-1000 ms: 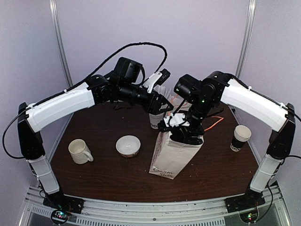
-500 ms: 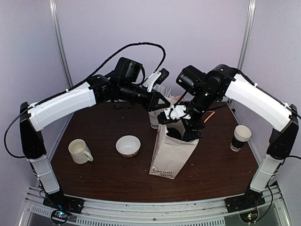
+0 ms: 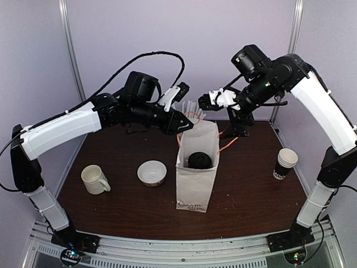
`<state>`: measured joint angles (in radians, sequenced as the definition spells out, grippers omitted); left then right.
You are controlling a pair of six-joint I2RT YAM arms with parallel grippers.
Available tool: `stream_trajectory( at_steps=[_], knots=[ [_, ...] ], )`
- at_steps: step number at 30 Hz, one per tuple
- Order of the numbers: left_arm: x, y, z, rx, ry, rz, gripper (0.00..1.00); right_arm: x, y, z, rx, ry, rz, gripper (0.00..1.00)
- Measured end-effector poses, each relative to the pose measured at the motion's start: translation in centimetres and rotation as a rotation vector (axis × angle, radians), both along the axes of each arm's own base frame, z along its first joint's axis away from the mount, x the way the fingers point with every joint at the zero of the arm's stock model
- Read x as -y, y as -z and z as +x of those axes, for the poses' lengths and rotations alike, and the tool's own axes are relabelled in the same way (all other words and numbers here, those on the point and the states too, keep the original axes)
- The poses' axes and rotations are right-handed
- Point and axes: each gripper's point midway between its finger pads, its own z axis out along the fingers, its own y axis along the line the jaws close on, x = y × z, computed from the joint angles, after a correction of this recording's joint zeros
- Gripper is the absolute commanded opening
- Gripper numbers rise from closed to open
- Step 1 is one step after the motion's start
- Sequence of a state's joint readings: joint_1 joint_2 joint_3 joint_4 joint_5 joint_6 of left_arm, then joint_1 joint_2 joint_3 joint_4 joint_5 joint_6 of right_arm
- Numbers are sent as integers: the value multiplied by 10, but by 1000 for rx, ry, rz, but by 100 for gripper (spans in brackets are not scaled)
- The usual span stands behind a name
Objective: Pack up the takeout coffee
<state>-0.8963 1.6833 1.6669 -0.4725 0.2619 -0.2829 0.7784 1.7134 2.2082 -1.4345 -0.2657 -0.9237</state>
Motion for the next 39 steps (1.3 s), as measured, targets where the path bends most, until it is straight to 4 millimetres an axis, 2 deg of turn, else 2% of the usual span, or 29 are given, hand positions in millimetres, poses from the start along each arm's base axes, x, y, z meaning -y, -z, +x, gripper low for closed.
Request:
stream_trajectory(
  at_steps=[3, 5, 8, 12, 14, 16, 18, 20, 22, 25, 28, 31, 34, 39],
  knots=[
    [-8, -15, -4, 19, -12, -19, 46, 7, -24, 4, 14, 18, 69, 99],
    [-15, -27, -8, 29, -17, -29, 50, 12, -48, 6, 31, 28, 146, 99],
    [-26, -53, -14, 60, -30, -59, 52, 18, -70, 9, 42, 46, 225, 99],
    [-54, -88, -12, 133, -126, -84, 50, 31, -79, 27, 6, 134, 302, 98],
    [-69, -103, 1, 158, -199, -89, 46, 44, -79, 45, -21, 214, 343, 96],
    [-89, -106, 26, 154, -287, -83, 43, 57, -73, 66, -50, 301, 382, 94],
    [-108, -95, 53, 130, -368, -63, 43, 74, -58, 86, -90, 400, 408, 93],
    [-124, -74, 85, 88, -444, -33, 46, 91, -36, 103, -133, 497, 423, 93],
    [-133, -49, 110, 36, -491, 1, 50, 107, -13, 112, -174, 580, 431, 93],
    [-137, -2, 140, -56, -521, 51, 52, 125, 12, 114, -211, 661, 433, 93],
    [-131, 31, 153, -122, -513, 85, 51, 133, 24, 108, -228, 692, 437, 93],
    [-126, 55, 166, -169, -507, 101, 46, 136, 33, 99, -241, 703, 443, 93],
    [-119, 68, 176, -203, -497, 96, 43, 137, 38, 94, -244, 702, 445, 93],
    [-112, 77, 187, -239, -481, 74, 43, 137, 46, 94, -254, 704, 440, 93]
  ],
)
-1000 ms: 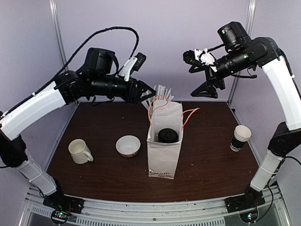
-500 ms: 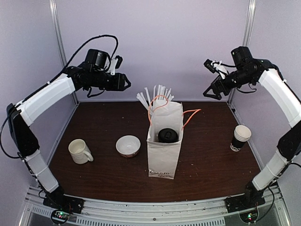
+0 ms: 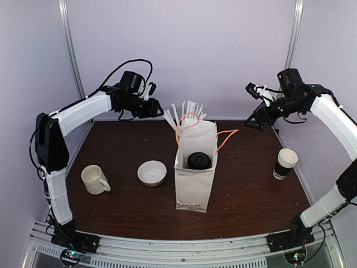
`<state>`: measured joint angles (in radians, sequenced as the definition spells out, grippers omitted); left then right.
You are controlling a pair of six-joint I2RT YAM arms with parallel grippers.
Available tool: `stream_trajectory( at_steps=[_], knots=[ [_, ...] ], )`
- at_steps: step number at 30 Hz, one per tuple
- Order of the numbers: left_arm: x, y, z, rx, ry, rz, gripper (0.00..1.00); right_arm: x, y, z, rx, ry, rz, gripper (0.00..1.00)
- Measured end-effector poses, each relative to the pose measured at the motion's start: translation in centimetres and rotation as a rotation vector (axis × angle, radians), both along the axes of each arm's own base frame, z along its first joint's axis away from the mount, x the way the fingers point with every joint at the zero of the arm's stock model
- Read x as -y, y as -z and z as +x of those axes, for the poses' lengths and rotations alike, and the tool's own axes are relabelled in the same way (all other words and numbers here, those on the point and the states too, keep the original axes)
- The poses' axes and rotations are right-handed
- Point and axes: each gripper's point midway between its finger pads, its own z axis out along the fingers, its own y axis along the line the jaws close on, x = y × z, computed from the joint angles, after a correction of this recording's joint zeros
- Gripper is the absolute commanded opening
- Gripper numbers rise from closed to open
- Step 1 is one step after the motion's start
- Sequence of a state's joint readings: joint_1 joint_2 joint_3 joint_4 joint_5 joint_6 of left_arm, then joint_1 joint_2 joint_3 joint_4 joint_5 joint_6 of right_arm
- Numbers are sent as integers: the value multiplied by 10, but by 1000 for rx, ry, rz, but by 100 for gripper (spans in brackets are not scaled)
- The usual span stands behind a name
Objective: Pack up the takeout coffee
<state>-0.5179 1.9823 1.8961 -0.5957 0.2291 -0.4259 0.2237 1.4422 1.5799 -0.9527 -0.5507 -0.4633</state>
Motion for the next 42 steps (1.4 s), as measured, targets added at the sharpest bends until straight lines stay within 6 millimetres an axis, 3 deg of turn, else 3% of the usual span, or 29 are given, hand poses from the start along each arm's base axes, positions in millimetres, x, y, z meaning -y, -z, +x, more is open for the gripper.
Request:
stream_trajectory(
  at_steps=[8, 14, 26, 29, 32, 37, 42],
  knots=[
    [8, 12, 9, -18, 9, -3, 33, -2, 4, 0, -5, -7, 7, 93],
    [16, 18, 16, -23, 27, -17, 18, -2, 6, 1, -2, -8, 8, 93],
    [19, 19, 14, -36, 40, -32, 11, -3, 10, 2, -9, -9, 8, 93],
    [19, 19, 13, -40, 40, -35, 2, -4, 12, 4, -15, -13, 11, 93],
    [19, 19, 12, -44, 40, -35, 0, -5, 14, 5, -23, -15, 12, 93],
    [15, 12, 5, -44, 39, -35, 0, -6, 14, 5, -25, -20, 17, 93],
    [11, -13, -1, -9, 40, -54, 0, -7, 15, 5, -28, -23, 20, 93]
  ],
)
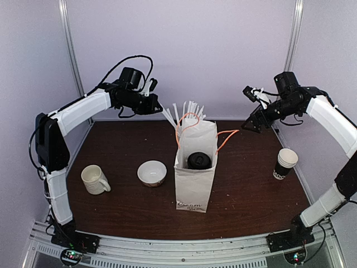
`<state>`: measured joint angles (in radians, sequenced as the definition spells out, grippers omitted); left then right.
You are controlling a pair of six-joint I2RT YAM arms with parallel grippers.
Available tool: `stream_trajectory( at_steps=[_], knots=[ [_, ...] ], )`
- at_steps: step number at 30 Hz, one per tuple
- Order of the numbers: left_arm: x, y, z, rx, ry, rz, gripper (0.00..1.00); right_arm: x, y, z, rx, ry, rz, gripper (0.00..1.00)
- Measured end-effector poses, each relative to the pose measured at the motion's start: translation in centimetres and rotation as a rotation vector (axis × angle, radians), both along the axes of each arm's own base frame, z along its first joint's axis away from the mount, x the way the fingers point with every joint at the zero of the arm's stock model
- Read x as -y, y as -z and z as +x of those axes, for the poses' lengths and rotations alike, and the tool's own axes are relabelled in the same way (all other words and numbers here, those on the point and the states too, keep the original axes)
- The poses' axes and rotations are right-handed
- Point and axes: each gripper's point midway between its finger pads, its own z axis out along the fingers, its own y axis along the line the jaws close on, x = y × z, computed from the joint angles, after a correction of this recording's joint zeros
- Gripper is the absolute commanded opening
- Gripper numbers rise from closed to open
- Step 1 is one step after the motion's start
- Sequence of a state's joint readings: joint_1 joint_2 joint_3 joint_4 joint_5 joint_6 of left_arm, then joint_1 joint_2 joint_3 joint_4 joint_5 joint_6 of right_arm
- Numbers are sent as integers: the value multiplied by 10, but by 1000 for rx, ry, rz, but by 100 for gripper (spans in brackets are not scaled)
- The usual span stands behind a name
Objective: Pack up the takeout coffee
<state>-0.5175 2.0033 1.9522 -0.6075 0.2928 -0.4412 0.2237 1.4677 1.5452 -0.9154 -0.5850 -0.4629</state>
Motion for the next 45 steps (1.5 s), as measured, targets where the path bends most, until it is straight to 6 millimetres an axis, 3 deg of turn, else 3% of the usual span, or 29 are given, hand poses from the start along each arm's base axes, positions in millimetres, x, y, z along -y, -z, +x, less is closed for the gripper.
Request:
stream_trajectory(
  at_steps=[13, 21, 22, 23, 24, 29, 33, 38, 45],
  knots=[
    [-9, -45, -12, 65, 0, -15, 0, -1, 2, 1, -6, -3, 2, 93],
    [-2, -29, -1, 52, 3, -11, 0, -2, 7, 3, -22, -5, 0, 93],
    [1, -25, 2, 49, 6, -14, 4, -2, 7, 3, -22, -5, 0, 94],
    [4, -21, 5, 42, 10, -17, 17, -2, 7, 3, -22, -5, 0, 94],
    [7, -17, 8, 36, 18, -22, 23, -2, 7, 3, -22, -5, 0, 94],
    [20, -2, 13, 1, 54, -49, 17, -2, 8, 3, -24, -5, -1, 94],
    [19, -7, 13, 21, 56, -44, 16, -2, 13, 6, -37, -5, -4, 94],
    [8, -10, 7, 49, 39, -4, 39, -3, 21, 8, -64, -4, -10, 94],
    [-16, -19, -20, 59, 8, 29, 45, -4, 22, 11, -73, -4, -12, 94]
  ],
)
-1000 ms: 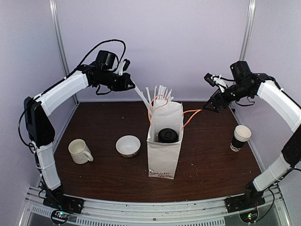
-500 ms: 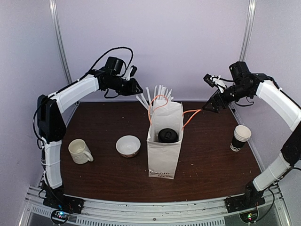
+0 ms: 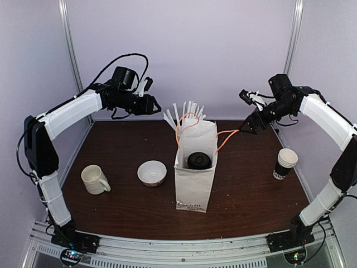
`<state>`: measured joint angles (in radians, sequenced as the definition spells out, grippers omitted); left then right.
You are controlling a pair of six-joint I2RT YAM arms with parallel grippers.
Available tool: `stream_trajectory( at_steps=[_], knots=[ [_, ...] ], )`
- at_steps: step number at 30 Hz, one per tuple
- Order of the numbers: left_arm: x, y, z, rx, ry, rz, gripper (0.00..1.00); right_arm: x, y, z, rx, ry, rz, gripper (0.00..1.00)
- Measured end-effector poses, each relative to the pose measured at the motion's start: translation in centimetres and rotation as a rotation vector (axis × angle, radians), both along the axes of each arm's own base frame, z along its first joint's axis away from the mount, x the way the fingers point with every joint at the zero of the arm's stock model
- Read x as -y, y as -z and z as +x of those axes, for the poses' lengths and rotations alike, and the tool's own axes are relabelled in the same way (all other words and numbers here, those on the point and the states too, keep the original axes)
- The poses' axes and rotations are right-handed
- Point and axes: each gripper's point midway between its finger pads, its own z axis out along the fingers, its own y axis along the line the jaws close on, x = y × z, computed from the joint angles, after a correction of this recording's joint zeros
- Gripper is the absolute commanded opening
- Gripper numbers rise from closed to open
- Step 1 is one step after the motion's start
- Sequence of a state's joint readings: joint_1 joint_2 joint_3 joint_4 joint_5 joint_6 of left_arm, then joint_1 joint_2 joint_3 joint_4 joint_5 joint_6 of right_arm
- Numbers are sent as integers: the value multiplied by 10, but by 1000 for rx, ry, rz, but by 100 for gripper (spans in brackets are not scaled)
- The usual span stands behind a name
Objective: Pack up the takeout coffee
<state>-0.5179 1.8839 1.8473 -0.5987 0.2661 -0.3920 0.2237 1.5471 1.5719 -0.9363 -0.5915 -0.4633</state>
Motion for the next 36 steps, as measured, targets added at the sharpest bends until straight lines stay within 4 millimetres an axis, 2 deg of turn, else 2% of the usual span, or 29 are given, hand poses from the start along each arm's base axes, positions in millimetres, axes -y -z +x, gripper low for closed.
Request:
stream_trajectory(
  at_steps=[2, 4, 8, 17, 20, 22, 30, 36],
  knots=[
    [-5, -1, -10, -5, 0, -3, 45, 0, 1, 0, -3, 0, -1, 94],
    [-8, -3, -18, -13, 2, -10, 39, 0, 2, 0, -8, 0, -1, 94],
    [-5, -2, -21, -36, 12, -34, 37, -1, 7, 2, -21, -3, -1, 94],
    [8, 34, -8, -109, 17, -20, 38, -2, 11, 3, -32, -4, -1, 94],
    [15, 40, -3, -119, 26, -25, 33, -2, 11, 3, -32, -5, -1, 94],
    [18, 43, 0, -123, 32, -29, 31, -2, 11, 3, -31, -5, -2, 94],
    [28, 41, 4, -123, 51, -51, 10, -2, 11, 3, -31, -5, -2, 94],
    [31, 42, 3, -130, 61, -58, 8, -2, 11, 3, -31, -5, -2, 94]
  ],
)
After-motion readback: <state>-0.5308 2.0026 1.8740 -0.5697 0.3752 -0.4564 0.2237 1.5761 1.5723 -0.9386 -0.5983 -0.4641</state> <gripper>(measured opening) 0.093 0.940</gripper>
